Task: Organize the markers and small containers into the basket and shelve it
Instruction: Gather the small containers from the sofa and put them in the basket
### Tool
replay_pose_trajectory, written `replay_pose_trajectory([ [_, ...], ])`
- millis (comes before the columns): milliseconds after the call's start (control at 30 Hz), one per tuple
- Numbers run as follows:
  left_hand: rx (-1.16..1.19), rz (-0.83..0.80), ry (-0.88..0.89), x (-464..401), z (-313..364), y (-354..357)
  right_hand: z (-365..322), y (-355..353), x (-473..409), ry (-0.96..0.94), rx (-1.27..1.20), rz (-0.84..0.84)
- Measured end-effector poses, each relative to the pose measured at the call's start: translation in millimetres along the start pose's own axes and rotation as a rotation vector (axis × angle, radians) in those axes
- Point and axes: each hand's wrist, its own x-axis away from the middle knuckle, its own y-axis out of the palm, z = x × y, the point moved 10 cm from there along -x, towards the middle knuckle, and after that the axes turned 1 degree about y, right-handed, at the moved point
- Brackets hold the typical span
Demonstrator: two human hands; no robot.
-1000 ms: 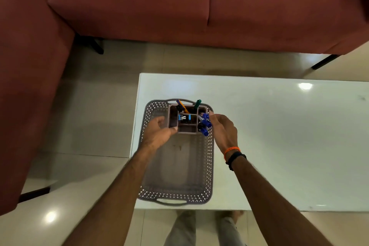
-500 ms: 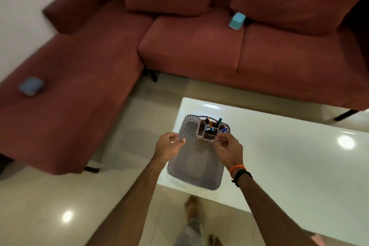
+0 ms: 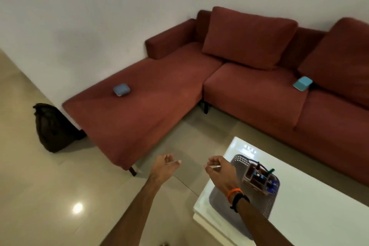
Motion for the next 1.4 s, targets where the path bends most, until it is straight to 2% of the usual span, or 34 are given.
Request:
replay_pose_trajectory([
  [200,-0.046,0.105,-0.031,-71,-18,-107,-74,82,-59,-0.018,-0.025,-0.013],
  [367,-0.044,0.124,-0.07,-130,-17,-157,-123,132,-111,-0.031,0.002,-0.07],
  [700,0.082,0.191,-0.159,-279,-8,-210,-201,238,-268,-0.116,0.093,-0.251],
  [1033,0.217,0.333,-0.253,-399,38,-277,-298,332,-403,-0.203,0.23,-0.433],
  [1400,0.304,0.307,-0.432,-572,-18,-338,-331,486,-550,-0.103,0.358,-0.537],
])
